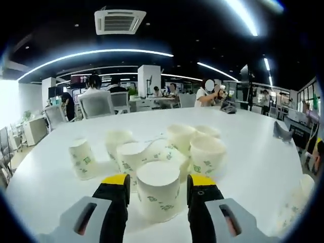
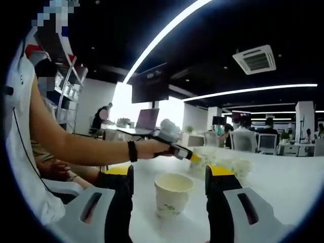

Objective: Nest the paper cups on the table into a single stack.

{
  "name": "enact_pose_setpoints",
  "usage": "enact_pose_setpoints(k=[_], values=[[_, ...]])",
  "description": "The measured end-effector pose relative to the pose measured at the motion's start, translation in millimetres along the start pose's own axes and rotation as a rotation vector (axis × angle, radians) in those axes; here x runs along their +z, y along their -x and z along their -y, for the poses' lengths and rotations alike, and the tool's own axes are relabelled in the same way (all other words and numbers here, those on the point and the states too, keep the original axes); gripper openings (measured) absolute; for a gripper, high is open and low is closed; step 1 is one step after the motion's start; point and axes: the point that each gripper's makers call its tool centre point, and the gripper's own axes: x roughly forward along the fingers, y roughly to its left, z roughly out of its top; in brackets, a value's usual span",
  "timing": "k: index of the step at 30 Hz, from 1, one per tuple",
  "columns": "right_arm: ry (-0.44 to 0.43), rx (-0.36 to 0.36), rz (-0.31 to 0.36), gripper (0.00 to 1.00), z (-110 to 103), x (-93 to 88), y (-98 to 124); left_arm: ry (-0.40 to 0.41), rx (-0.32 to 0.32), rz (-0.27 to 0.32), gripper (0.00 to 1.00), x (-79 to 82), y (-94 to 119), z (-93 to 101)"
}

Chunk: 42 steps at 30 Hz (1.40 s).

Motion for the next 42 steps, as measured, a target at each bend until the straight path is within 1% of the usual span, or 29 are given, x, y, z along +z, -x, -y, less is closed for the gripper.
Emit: enact_pose_setpoints(k=[3, 6, 7, 9, 10, 15, 20, 23, 26, 30, 33, 35, 38, 42], values=[[0.002, -0.001, 0.002, 0.60, 0.6, 1.6, 0.4, 0.002, 0.002, -0.003, 0.47, -0.3, -5.0, -3.7], [0.004, -0.002, 0.002, 0.60, 1.0, 2.3, 0.3, -0.004, 0.005, 0.000, 0.46, 0.1, -4.4, -0.1], [0.004, -0.001, 0.002, 0.60, 0.9, 2.5, 0.2, -0.006, 0.005, 0.000, 0.45, -0.2, -3.4, 2.9], [0.006, 0.000, 0.001, 0.60, 0.8, 2.6, -0.1, -0.016, 0.004, 0.000, 0.41, 0.8, -6.4, 1.2], [0.006, 0.000, 0.001, 0.60, 0.9, 2.6, -0.2, -0.027, 0.010, 0.005, 0.39, 1.1, -4.0, 4.6], [0.005, 0.001, 0.001, 0.59, 0.9, 2.6, -0.8, -0.027, 0.012, 0.014, 0.38, -1.4, 4.7, 19.0], [0.002, 0.003, 0.004, 0.59, 0.8, 3.2, -1.7, -0.032, 0.013, 0.024, 0.38, -1.6, 11.1, 24.7], [0.002, 0.006, 0.005, 0.59, 0.7, 3.9, -3.3, -0.027, 0.006, 0.042, 0.38, 2.3, 19.1, 31.2], [0.002, 0.008, 0.012, 0.59, 0.2, 5.4, -5.2, -0.027, -0.010, 0.053, 0.38, 8.4, 22.4, 30.9], [-0.011, 0.012, 0.024, 0.57, -0.5, 6.9, -10.4, -0.025, -0.031, 0.094, 0.38, 21.2, 38.2, 37.2], [-0.011, 0.022, 0.023, 0.57, -2.9, 7.1, -16.8, -0.021, -0.043, 0.146, 0.38, 33.9, 57.0, 43.9], [-0.012, 0.029, 0.020, 0.56, -4.0, 7.0, -20.6, -0.027, -0.050, 0.165, 0.38, 39.0, 69.3, 49.3], [-0.014, 0.038, 0.020, 0.55, -6.3, 7.7, -27.6, -0.025, -0.067, 0.224, 0.38, 51.9, 91.0, 60.2], [-0.011, 0.042, 0.026, 0.55, -8.8, 11.1, -33.6, -0.041, -0.106, 0.280, 0.38, 62.8, 118.4, 82.9]])
